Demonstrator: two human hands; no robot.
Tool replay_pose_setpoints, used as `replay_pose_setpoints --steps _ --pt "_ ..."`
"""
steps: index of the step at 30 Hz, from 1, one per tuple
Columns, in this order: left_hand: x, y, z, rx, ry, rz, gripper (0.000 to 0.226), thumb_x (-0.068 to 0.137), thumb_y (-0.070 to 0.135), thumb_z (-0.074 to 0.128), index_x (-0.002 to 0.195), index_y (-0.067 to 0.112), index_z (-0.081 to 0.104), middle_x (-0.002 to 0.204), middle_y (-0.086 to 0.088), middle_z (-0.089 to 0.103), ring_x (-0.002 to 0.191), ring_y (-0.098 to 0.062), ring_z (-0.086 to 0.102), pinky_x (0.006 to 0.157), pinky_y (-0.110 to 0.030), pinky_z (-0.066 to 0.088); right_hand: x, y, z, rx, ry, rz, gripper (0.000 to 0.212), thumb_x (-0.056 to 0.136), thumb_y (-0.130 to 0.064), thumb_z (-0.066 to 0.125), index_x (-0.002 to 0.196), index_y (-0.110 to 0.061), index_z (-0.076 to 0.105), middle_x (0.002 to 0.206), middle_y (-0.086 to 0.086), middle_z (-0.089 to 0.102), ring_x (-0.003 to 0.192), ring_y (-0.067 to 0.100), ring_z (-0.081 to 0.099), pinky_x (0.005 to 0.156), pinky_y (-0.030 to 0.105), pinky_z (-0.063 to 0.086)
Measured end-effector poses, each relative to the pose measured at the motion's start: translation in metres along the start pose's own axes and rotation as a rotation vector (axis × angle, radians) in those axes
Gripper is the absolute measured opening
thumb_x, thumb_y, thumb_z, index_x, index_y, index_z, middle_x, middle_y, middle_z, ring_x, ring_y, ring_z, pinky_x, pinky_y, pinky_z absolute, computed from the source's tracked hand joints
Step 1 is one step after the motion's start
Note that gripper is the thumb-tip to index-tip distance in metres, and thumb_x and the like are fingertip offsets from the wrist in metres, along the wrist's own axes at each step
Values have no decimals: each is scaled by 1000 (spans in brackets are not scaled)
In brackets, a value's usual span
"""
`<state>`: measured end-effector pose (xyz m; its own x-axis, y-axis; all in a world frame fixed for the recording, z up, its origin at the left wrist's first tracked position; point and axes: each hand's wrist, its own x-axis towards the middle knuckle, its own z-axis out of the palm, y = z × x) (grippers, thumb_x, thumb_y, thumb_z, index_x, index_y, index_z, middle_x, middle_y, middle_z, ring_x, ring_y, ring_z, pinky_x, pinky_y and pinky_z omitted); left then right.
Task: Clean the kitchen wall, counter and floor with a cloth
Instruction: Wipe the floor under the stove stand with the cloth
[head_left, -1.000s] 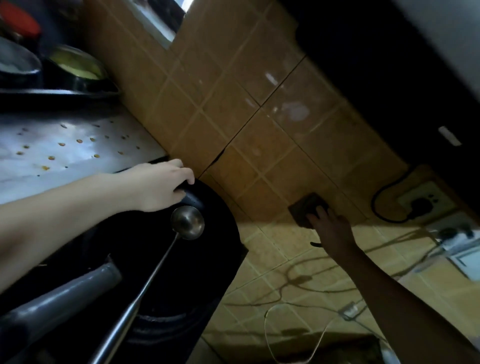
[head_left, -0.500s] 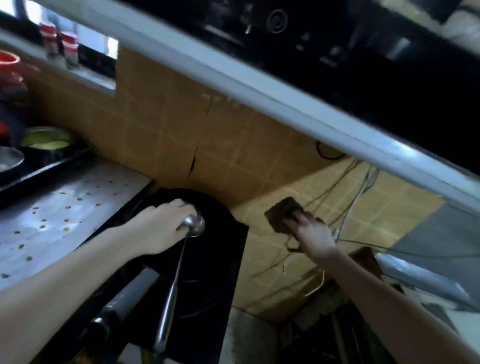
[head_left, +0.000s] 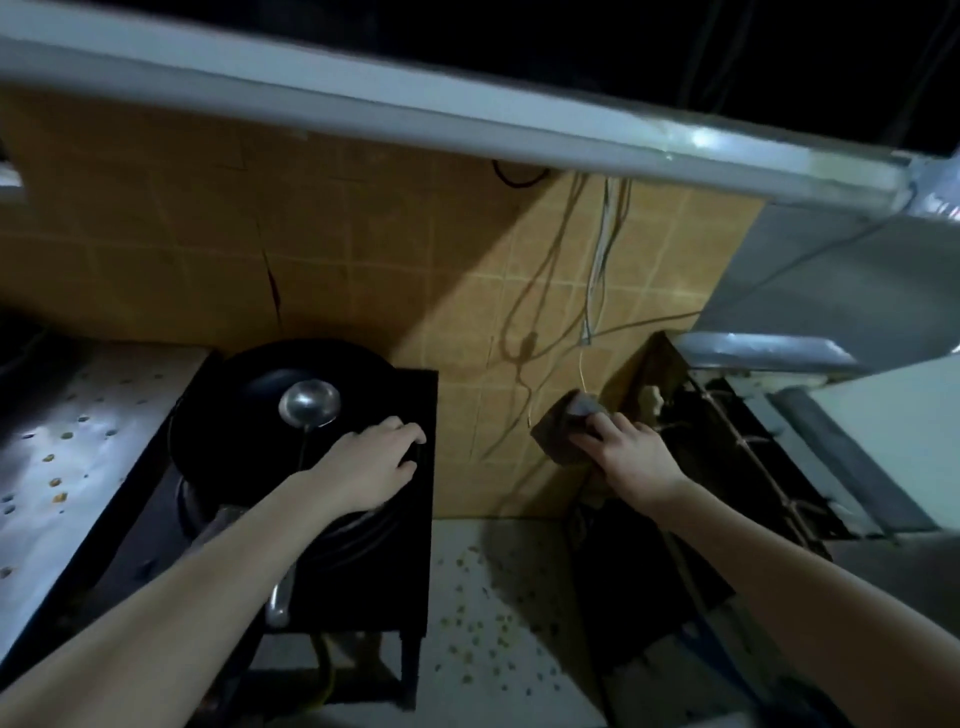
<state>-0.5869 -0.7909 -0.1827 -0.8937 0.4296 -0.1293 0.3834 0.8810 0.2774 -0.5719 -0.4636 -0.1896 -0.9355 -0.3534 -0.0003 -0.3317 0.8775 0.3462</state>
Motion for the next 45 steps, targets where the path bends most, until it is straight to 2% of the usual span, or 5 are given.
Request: replay_pose_setpoints --steps 4,13,21,32,45 --pt "14 34 19 35 -53 -20 35 98 33 41 132 27 41 132 0 43 108 -19 53 94 -40 43 -27 13 42 99 -60 63 52 91 -14 48 141 -23 37 133 7 39 118 28 43 83 36 47" --pt "41 125 64 -5 -79 -134 37 99 29 40 135 21 39 134 -2 42 116 -22 50 96 -42 43 -72 38 119 231 -216 -26 49 91 -11 46 139 -18 37 139 10 32 127 30 35 88 38 46" --pt "42 161 134 10 33 -343 35 99 27 36 132 18 44 131 -5 47 119 -25 45 96 -40 39 -76 42 176 409 -235 -6 42 92 -13 46 132 -22 43 139 8 33 127 29 36 81 38 51" --pt "79 115 265 -45 10 -394 30 97 25 40 126 19 46 120 -3 52 110 -26 53 90 -42 46 -32 -18 307 512 -241 -26 42 87 -18 49 128 -29 45 136 6 34 123 31 37 82 40 51" --pt "167 12 546 -17 -38 -421 35 97 23 38 131 20 42 132 -3 44 120 -25 46 96 -40 39 50 -130 561 591 -236 48 60 81 -25 67 135 -29 42 141 4 34 127 25 39 92 35 48"
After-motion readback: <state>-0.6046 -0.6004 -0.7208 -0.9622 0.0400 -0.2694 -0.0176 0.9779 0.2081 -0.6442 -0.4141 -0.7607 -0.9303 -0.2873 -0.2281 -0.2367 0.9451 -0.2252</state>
